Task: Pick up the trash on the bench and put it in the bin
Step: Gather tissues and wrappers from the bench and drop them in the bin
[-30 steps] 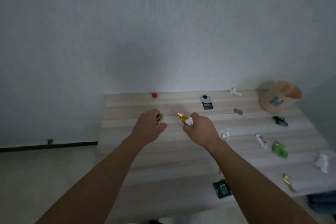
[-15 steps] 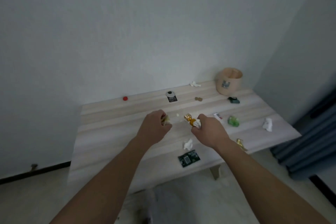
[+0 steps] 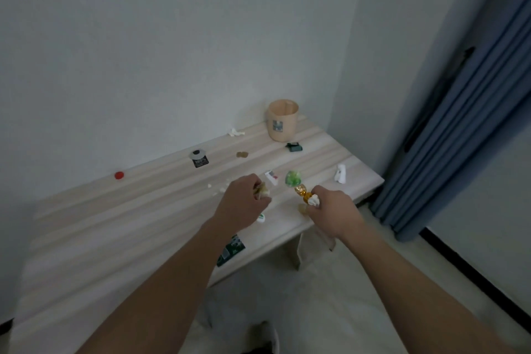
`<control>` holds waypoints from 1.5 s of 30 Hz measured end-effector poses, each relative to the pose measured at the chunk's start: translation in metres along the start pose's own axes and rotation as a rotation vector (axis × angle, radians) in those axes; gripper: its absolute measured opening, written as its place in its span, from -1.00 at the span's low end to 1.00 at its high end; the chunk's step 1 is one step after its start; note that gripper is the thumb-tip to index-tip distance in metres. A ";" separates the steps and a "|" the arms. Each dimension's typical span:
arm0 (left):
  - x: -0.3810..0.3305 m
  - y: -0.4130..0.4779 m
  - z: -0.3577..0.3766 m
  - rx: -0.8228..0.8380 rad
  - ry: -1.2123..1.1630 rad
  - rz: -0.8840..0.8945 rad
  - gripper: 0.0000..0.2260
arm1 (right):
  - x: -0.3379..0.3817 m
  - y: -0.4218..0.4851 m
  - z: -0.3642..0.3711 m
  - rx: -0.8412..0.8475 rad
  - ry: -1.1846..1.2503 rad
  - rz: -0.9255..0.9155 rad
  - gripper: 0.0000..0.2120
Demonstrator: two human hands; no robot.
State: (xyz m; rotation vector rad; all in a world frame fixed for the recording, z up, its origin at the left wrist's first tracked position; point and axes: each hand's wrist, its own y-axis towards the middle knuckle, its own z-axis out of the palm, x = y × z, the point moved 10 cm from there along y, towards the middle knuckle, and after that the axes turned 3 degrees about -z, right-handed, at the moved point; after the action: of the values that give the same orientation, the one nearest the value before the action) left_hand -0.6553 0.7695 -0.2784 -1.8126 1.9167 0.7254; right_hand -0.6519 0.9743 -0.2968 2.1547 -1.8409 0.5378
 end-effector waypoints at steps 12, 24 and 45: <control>-0.063 0.149 0.092 0.068 -0.095 0.058 -0.82 | -0.112 0.102 -0.058 -0.015 -0.088 0.094 -0.83; -0.083 0.246 0.116 0.012 0.002 -0.084 -0.79 | -0.179 0.220 -0.084 0.033 -0.005 0.032 -0.75; -0.029 0.335 0.080 -0.202 -0.006 -0.381 -0.81 | -0.135 0.405 -0.072 0.176 0.006 -0.358 -0.80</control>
State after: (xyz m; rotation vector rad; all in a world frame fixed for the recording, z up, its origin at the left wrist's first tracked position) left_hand -0.9913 0.8492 -0.2918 -2.2091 1.4704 0.8079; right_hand -1.0760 1.0578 -0.3092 2.5171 -1.3998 0.6404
